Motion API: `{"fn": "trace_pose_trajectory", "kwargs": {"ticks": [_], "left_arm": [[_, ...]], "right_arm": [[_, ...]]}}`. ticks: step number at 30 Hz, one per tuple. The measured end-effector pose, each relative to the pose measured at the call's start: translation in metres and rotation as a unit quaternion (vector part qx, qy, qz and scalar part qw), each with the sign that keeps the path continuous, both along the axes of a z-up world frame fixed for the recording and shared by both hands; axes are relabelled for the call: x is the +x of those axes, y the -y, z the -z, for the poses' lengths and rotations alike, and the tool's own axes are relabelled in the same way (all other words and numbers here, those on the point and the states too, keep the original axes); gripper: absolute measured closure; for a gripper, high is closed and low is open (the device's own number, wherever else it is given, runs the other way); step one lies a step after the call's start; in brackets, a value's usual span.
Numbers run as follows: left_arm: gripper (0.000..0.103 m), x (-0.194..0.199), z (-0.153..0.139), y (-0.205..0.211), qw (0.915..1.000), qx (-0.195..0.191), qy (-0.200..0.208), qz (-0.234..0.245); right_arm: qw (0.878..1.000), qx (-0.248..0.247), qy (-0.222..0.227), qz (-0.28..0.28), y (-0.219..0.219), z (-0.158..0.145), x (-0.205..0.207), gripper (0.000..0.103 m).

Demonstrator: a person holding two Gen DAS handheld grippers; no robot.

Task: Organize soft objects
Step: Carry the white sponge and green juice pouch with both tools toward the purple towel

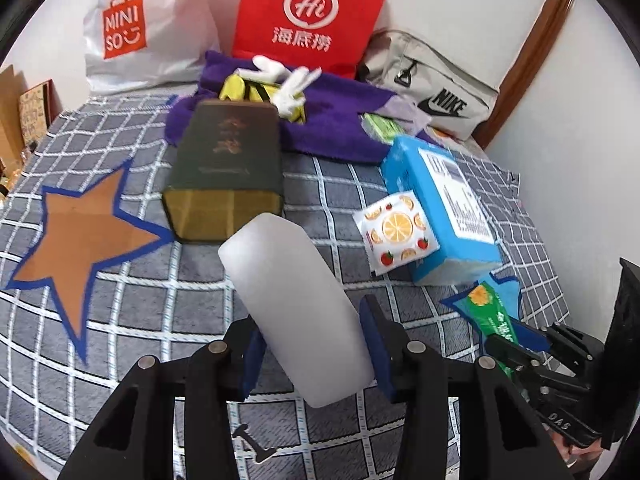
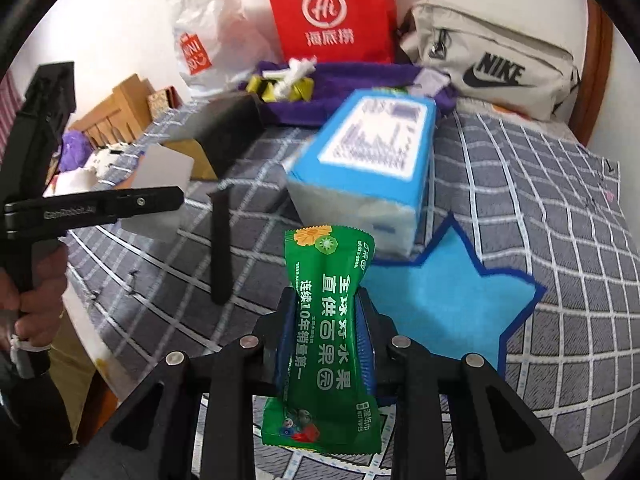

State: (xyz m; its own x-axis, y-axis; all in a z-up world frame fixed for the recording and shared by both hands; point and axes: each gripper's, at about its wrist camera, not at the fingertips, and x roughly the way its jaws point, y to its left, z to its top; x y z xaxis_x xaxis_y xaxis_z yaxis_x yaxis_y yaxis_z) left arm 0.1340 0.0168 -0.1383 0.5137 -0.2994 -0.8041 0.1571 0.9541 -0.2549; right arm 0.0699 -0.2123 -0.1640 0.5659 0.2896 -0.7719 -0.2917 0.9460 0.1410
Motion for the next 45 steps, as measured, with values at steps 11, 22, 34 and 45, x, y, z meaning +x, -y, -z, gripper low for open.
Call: {"fn": "trace_pose_trajectory", "kwargs": {"ticks": [11,22,34,45], "left_arm": [[0.060,0.011,-0.033,-0.009,0.9998,0.002,0.018,-0.012],[0.060,0.033,-0.065,-0.014,0.9987,0.012,0.044,-0.024],[0.060,0.060,-0.088,-0.009,0.9976,0.025,0.060,-0.022],[0.059,0.086,-0.106,-0.005,0.9965,0.029,0.075,-0.024]], "right_arm": [[0.999,0.021,0.037,-0.003,0.000,-0.045,0.016,0.075],[0.998,0.020,0.061,0.006,0.004,-0.078,0.048,0.075],[0.997,0.019,0.077,0.013,0.007,-0.099,0.083,0.075],[0.996,0.020,0.091,0.015,0.008,-0.119,0.112,0.075]]}}
